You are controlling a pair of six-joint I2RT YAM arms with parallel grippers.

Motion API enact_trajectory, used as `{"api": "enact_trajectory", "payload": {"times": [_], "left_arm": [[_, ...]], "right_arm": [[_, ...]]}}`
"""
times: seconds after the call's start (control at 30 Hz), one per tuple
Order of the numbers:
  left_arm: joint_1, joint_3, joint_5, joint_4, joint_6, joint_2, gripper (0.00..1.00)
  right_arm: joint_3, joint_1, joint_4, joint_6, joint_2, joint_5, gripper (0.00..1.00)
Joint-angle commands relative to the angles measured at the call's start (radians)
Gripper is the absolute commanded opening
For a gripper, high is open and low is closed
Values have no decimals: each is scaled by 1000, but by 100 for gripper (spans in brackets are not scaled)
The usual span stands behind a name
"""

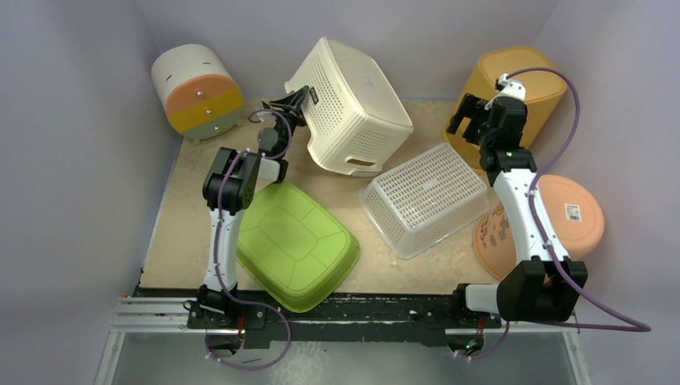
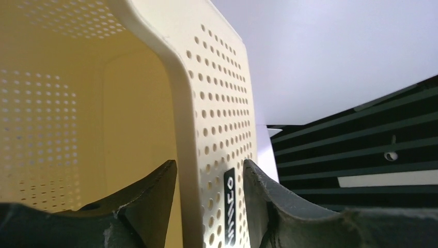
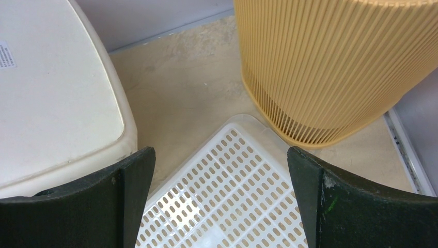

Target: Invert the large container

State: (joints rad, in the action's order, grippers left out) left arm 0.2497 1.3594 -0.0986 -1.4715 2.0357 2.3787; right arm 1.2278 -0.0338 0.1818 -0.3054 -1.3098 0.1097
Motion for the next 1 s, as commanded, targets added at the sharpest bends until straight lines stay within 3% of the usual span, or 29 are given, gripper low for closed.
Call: {"api": "enact_trajectory", "payload": {"times": [0.0,0.37,0.97], "left_arm": [[-11,46,-69,74,-82,-35,48],[-47,-1,-106,360,-201,-107,47],[-75,99,-115,859,-509,-166,46]], "right_arm": [[19,-4,-33,5,11,-4,100],[21,-5,-42,-3,-1,-8,100],[21,-5,-44,-5,-1,-10,100]]}}
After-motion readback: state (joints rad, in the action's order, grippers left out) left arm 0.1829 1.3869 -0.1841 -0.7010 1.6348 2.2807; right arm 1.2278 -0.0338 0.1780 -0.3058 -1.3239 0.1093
